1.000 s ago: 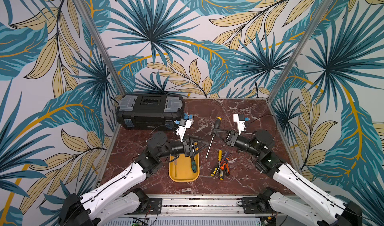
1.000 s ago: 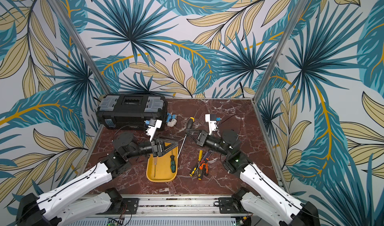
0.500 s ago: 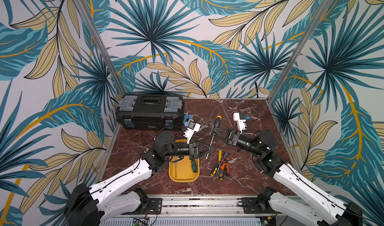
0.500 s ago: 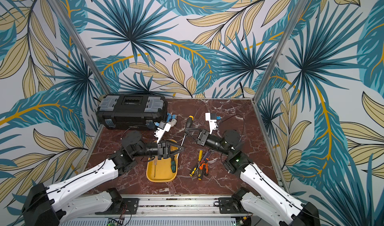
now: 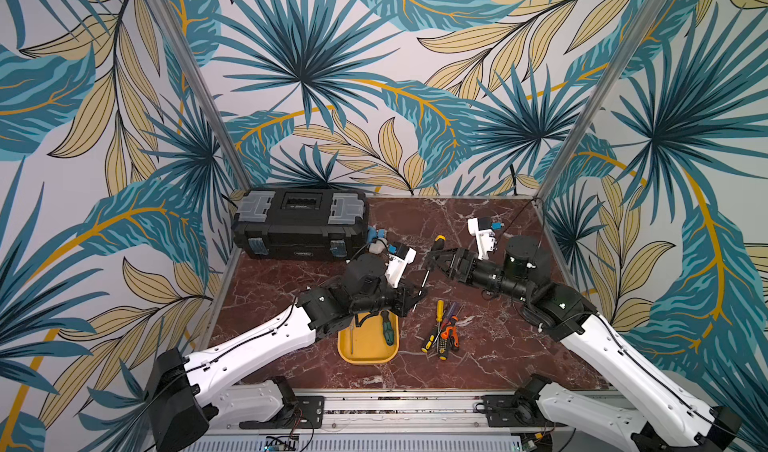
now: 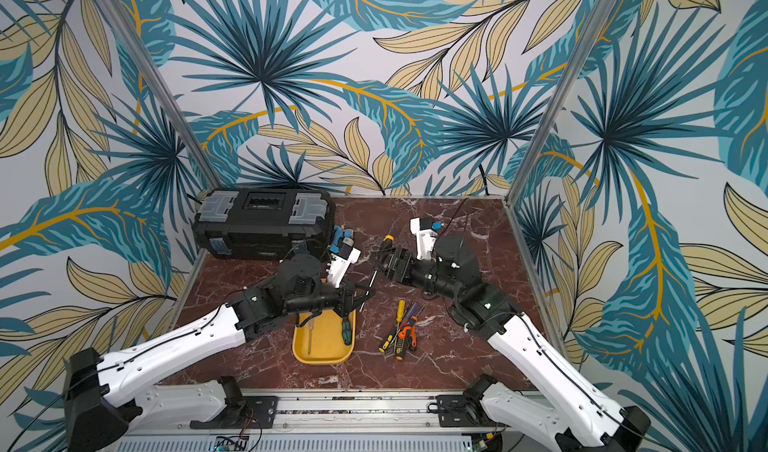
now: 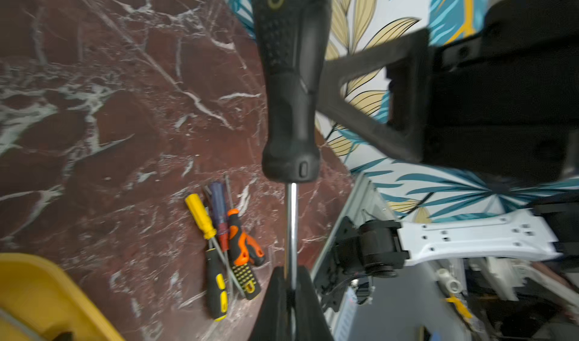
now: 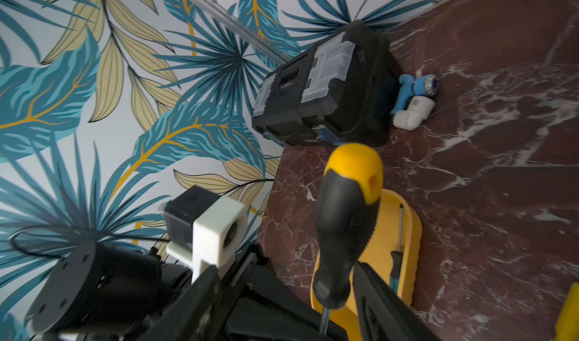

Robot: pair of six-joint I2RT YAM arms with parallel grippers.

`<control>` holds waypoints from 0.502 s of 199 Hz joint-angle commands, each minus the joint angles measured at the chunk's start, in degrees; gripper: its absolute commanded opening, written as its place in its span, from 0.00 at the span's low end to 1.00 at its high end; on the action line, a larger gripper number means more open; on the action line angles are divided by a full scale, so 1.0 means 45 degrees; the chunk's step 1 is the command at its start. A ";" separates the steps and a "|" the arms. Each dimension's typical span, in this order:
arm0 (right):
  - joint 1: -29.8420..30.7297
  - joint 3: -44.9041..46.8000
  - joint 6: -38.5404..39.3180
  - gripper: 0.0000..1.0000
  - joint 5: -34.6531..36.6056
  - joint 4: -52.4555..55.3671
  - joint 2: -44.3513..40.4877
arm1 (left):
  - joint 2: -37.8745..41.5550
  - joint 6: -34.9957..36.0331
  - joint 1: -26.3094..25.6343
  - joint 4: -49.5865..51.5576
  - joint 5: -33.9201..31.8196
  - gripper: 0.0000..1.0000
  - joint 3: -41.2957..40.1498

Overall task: Put the screwdriver on the desktop into the storage box
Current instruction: Place the screwdriver in the storage box.

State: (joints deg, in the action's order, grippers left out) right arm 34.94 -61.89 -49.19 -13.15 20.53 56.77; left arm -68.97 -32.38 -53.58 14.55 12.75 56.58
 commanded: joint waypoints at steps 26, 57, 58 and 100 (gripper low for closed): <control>0.0136 -0.0304 0.0551 0.65 0.1437 0.2937 0.0656 | 0.0185 0.1236 -0.0877 0.1272 -0.2524 0.00 0.0391; 0.0163 -0.0407 0.0560 0.59 0.1203 0.2937 0.0822 | 0.0173 0.1433 -0.1032 0.1221 -0.2295 0.00 0.0435; 0.0163 -0.0407 0.0560 0.59 0.1203 0.2937 0.0822 | 0.0172 0.1443 -0.1047 0.1221 -0.2281 0.00 0.0425; 0.0165 -0.0205 0.0520 0.54 0.1090 0.2692 0.0963 | 0.0075 0.1522 -0.1190 0.0900 -0.1804 0.00 0.0204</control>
State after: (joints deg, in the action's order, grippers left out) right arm 35.35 -62.81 -47.53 -8.58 32.29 60.77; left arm -69.32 -27.09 -58.33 20.38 3.70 56.62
